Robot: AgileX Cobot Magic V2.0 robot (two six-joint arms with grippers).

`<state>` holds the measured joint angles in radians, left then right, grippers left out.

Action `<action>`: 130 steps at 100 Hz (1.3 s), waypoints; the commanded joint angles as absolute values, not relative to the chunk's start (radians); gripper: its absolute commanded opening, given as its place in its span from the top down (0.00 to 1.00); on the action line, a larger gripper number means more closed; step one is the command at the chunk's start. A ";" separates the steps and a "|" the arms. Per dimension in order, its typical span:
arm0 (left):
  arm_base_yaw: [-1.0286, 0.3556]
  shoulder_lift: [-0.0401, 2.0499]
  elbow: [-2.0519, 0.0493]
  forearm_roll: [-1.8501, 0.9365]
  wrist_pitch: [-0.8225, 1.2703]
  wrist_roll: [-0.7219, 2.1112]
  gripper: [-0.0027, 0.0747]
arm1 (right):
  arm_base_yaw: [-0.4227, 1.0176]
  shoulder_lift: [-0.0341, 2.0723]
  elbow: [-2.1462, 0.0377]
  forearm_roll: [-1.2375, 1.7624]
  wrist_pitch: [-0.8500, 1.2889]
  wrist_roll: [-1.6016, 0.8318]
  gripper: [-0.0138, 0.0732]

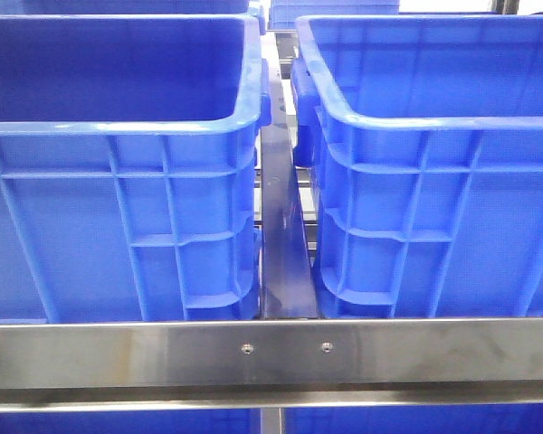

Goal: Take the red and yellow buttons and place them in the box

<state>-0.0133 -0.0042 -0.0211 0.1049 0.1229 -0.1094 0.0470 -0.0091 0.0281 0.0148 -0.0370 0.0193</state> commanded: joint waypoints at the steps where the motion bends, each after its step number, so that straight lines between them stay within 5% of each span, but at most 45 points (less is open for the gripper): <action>1: -0.011 -0.038 -0.017 0.110 -0.037 -0.105 0.99 | 0.043 -0.032 0.027 0.008 -0.118 0.018 0.92; 130: -0.011 -0.038 0.007 0.110 -0.104 -0.103 0.99 | 0.043 -0.032 0.027 0.008 -0.118 0.018 0.92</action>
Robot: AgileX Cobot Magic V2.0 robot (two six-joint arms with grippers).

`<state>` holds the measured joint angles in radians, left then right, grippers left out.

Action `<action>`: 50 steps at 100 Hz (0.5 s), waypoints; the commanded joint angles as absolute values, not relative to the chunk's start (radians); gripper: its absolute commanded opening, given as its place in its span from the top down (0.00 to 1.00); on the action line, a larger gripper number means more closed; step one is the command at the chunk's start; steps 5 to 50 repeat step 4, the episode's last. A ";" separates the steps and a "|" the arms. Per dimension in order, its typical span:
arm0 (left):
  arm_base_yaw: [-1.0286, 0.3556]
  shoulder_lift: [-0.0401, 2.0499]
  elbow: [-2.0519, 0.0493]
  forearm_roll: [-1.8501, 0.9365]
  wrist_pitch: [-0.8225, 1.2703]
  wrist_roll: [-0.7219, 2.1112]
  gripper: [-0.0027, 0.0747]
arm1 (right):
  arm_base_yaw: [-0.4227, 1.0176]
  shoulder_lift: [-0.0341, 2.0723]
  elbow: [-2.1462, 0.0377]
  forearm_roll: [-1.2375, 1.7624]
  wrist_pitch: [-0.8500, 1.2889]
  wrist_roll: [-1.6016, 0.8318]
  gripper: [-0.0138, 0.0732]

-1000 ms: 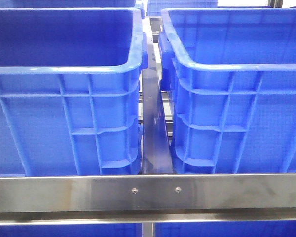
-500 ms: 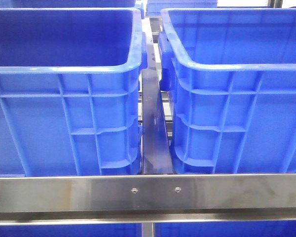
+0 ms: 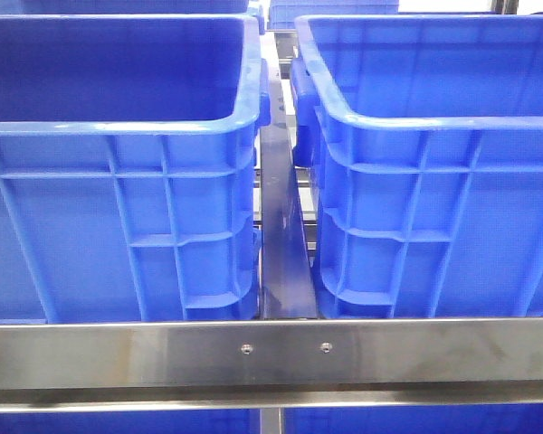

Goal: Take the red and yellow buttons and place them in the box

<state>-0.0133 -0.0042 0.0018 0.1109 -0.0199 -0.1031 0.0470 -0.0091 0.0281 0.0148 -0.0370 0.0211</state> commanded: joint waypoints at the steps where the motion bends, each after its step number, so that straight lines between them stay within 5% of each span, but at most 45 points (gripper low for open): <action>1: -0.011 -0.038 0.007 0.110 -0.104 -0.103 0.99 | 0.043 -0.032 0.027 0.008 -0.118 0.018 0.92; 50: -0.011 -0.038 0.007 0.110 -0.104 -0.103 0.99 | 0.043 -0.032 0.027 0.008 -0.118 0.018 0.92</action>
